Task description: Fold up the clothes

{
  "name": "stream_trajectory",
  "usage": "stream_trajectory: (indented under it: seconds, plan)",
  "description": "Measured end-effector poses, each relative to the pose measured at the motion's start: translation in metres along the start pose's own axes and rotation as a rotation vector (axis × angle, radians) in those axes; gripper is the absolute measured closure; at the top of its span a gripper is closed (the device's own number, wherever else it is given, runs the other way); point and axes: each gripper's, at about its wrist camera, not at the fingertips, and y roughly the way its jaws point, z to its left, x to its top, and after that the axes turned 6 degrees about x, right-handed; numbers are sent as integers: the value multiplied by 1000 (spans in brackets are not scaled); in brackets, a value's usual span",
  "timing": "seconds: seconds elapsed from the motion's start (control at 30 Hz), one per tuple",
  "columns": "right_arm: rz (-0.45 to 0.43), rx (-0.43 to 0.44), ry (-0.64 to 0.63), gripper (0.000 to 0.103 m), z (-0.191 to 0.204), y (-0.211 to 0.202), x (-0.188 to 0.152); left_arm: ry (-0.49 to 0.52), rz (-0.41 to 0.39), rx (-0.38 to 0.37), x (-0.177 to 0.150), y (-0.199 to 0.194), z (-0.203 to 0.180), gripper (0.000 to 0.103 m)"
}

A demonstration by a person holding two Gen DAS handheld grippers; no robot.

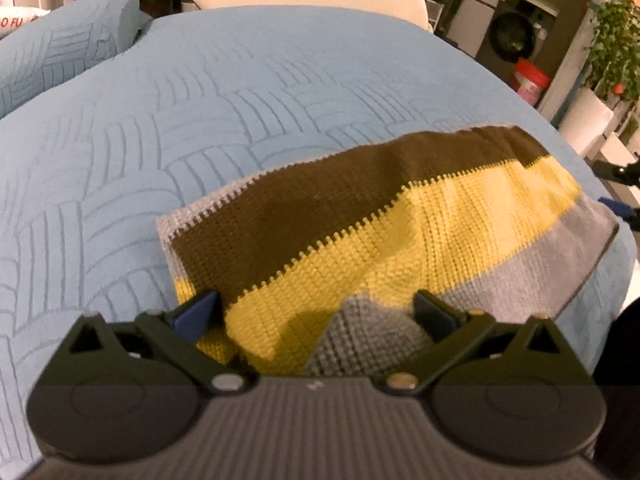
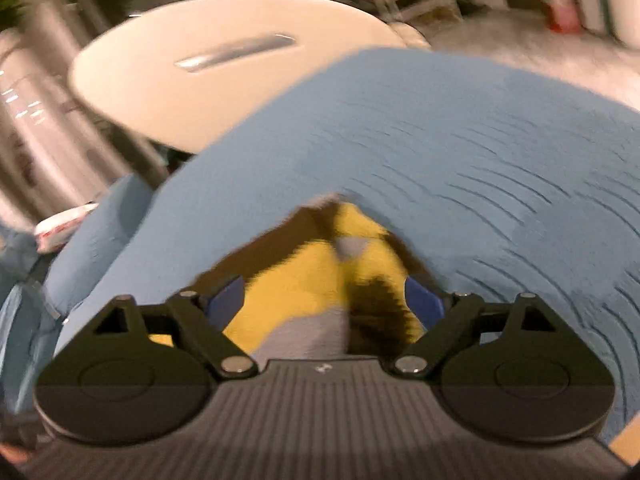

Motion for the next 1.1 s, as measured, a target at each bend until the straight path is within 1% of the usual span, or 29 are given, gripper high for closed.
stream_trajectory:
  seconds: [0.03,0.07,0.13,0.17,0.2,0.23,0.27,0.33,0.37,0.4,0.43,0.47,0.5,0.53,0.57,0.6,0.63,0.67,0.7,0.77,0.8,0.83,0.87,0.93,0.97,1.0,1.03,1.07,1.1]
  plan:
    - [-12,-13,65,14,-11,-2,2,-2,-6,0,-1,1,2,0]
    - [-14,-8,104,14,-15,8,1,-4,-8,-1,-2,1,3,0]
    - [-2,28,264,14,-43,15,-2,-6,-12,-2,-3,2,4,0]
    - [4,37,295,10,-43,25,-3,-6,-13,-2,-2,2,5,0]
    - [10,71,348,7,-56,25,-8,-9,-19,-3,-2,3,4,0]
    - [1,104,367,0,-64,23,-13,-11,-25,-5,-1,4,4,0]
    - [3,117,366,0,-61,31,-17,-16,-34,-5,-1,4,4,0]
    - [45,144,322,0,-58,21,-24,-17,-58,4,0,0,2,1]
    - [62,156,313,0,-53,24,-23,0,-90,15,1,-6,-2,7]
    - [107,193,295,0,-52,21,-30,18,-123,26,1,-13,-5,13]
    - [149,224,271,0,-51,17,-36,24,-143,34,2,-20,-9,14]
    - [167,236,255,0,-49,19,-39,23,-179,24,5,-34,-16,13]
    - [204,256,220,0,-50,17,-40,24,-204,8,6,-40,-19,10]
    - [225,265,192,1,-50,15,-41,32,-263,-25,12,-54,-30,9]
    - [247,272,163,4,-50,12,-43,38,-302,-42,18,-62,-38,6]
    - [273,251,97,17,-48,6,-49,41,-324,-55,24,-64,-46,2]
    - [282,218,50,37,-47,8,-54,43,-345,-69,31,-65,-55,0]
    - [287,206,33,61,-49,24,-52,42,-345,-74,35,-63,-58,0]
    - [297,196,16,64,-52,18,-59,34,-313,-69,43,-50,-68,0]
    - [303,185,-11,66,-55,15,-66,26,-166,-5,52,-5,-83,3]
    - [291,181,-31,67,-56,2,-69,50,-115,39,51,13,-88,6]
    - [277,183,-35,68,-56,-7,-67,75,-65,83,49,30,-93,4]
    - [262,185,-39,69,-55,-16,-66,97,-70,102,46,37,-95,0]
    - [217,213,-43,69,-55,-39,-67,116,-97,124,40,38,-100,0]
    - [189,232,-55,69,-57,-65,-75,126,-111,134,38,39,-103,0]
    - [182,239,-61,69,-54,-69,-77,124,-103,135,40,33,-103,0]
    - [170,251,-75,69,-54,-80,-80,123,-94,134,42,27,-103,7]
    - [166,253,-81,69,-52,-73,-76,119,-97,130,43,22,-102,12]
    - [156,254,-92,69,-49,-82,-84,106,-112,132,43,10,-98,11]
